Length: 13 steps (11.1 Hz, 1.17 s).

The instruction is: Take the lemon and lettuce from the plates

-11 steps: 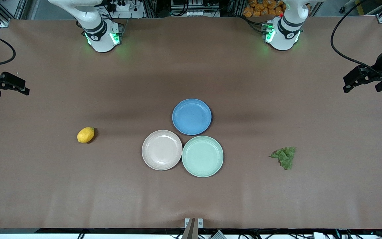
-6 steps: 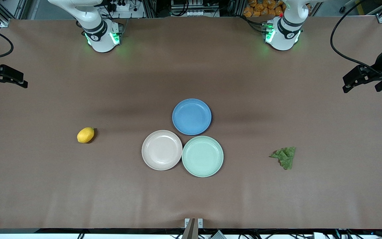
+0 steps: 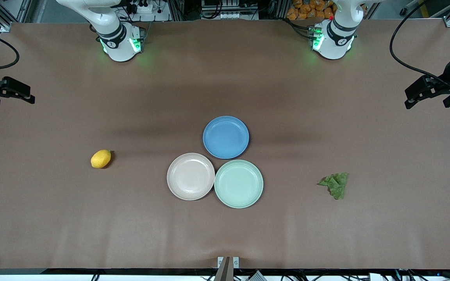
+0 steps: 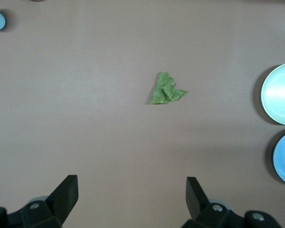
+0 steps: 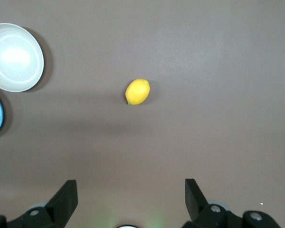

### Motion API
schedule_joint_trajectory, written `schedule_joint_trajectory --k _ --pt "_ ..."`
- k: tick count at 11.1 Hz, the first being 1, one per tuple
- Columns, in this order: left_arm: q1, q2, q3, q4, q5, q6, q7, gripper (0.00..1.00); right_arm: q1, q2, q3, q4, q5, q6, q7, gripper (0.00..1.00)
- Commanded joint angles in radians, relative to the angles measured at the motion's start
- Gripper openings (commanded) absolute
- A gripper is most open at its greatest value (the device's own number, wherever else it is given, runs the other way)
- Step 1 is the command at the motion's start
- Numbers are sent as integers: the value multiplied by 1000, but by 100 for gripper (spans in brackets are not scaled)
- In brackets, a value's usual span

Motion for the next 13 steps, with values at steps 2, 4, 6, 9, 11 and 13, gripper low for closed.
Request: schedule_joint_trajectory --k 2,4,6,9,11,13 --pt "5 -4 1 10 -57 -13 20 100 21 10 -24 15 -29 14 58 100" --pt "5 -4 -2 10 -57 -39 22 100 38 12 -26 14 -31 16 142 100" --pt "2 -3 -4 11 -58 -41 22 100 38 12 -26 14 -29 25 170 100" --pt "4 -3 -4 11 -57 -41 22 100 38 15 -27 14 -28 43 170 100" --pt "0 -3 -4 11 -57 -41 19 100 42 18 -27 15 -28 50 170 100" --pt "2 -4 -4 18 -52 -52 17 100 42 21 -32 17 -26 53 170 100"
